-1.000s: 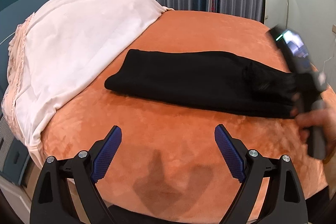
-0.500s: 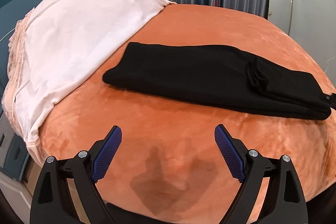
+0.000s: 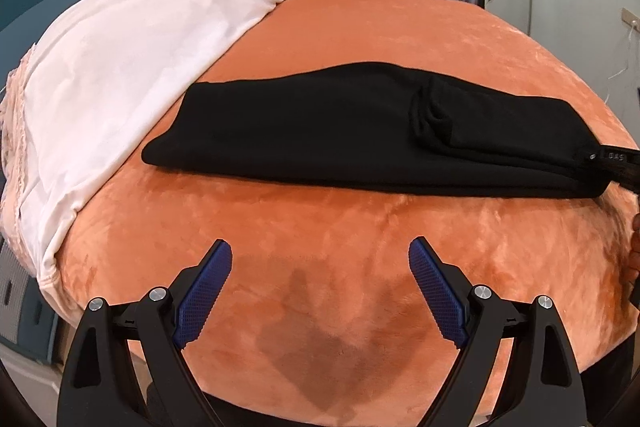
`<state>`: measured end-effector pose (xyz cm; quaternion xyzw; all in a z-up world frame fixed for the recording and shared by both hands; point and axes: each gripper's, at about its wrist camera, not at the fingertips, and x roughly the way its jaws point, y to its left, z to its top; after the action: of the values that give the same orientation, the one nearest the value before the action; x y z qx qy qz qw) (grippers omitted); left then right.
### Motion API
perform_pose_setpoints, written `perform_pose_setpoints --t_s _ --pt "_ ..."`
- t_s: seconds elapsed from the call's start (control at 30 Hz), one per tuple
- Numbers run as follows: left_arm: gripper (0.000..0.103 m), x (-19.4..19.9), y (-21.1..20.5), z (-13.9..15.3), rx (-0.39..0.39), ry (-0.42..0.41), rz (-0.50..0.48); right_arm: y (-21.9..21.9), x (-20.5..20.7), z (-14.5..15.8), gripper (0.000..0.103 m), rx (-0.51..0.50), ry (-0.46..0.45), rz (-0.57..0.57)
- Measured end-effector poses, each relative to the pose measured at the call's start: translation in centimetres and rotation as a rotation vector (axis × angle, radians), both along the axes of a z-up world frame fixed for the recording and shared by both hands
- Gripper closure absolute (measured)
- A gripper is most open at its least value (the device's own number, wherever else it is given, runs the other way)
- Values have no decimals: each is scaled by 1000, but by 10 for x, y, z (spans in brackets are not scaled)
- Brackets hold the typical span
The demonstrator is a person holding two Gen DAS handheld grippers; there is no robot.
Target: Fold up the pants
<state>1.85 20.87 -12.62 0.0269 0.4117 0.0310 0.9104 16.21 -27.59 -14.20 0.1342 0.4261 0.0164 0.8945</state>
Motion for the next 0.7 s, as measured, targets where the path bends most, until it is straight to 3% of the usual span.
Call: perform_pose_setpoints --t_s 0.13,0.2,0.3,0.4,0.43,0.5,0.57,0.7 --pt "16 6 0 2 -34 17 24 -25 -17 27 83 -2 -63 -30" --pt "15 7 -1 1 -34 15 30 -42 -25 21 83 32 -36 -47" --pt "15 12 -8 -5 -30 29 23 -30 -15 -14 80 -78 42 -7" --pt "15 17 -11 -10 -39 49 16 -32 -31 6 61 -130 -12 -52" --pt "15 17 -10 -11 -43 49 15 -34 -38 15 48 -164 -31 -98" --pt "15 18 -5 -11 -53 45 19 -29 -55 36 44 -226 -104 -127" --pt "15 21 4 -13 -68 46 33 -4 -60 50 38 -235 -134 -51" --pt "15 26 20 -17 -109 57 74 103 -48 49 31 -270 -136 240"
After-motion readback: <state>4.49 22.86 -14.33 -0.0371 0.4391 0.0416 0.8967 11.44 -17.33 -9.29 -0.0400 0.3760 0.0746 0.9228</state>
